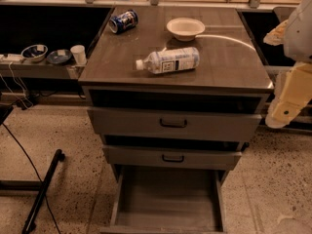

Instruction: Place blue plastic bottle into bottom drawer

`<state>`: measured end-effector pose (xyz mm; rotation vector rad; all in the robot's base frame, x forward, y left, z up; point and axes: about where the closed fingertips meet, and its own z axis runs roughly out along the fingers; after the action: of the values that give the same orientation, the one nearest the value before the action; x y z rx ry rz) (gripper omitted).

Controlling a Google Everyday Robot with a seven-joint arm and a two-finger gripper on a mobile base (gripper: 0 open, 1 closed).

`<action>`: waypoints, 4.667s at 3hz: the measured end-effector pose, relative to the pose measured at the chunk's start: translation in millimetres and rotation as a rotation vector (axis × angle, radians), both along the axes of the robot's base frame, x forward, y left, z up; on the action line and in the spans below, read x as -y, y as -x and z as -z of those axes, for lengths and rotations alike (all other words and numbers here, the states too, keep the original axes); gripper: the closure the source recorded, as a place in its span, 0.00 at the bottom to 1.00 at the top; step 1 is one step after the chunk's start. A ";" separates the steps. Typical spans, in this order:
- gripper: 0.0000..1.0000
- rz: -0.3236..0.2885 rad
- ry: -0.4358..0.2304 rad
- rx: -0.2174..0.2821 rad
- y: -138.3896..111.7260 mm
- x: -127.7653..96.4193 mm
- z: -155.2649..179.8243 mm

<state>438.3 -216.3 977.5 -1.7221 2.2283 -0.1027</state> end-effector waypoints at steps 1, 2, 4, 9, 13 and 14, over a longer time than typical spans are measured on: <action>0.00 0.000 0.000 0.000 0.0 0.0 0.0; 0.00 -0.016 0.016 0.010 -19.5 -4.3 -3.9; 0.00 -0.224 0.048 -0.014 -143.0 -60.2 9.2; 0.42 -0.335 -0.021 -0.142 -239.1 -149.2 132.0; 1.00 -0.259 -0.438 0.034 -165.5 -119.3 43.8; 1.00 -0.206 -0.494 0.045 -153.7 -108.4 53.2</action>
Offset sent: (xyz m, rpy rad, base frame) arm 0.0500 0.0093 0.0061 -0.0440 -0.0046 0.0428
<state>592.0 -107.9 924.3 -1.6293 1.8267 0.4169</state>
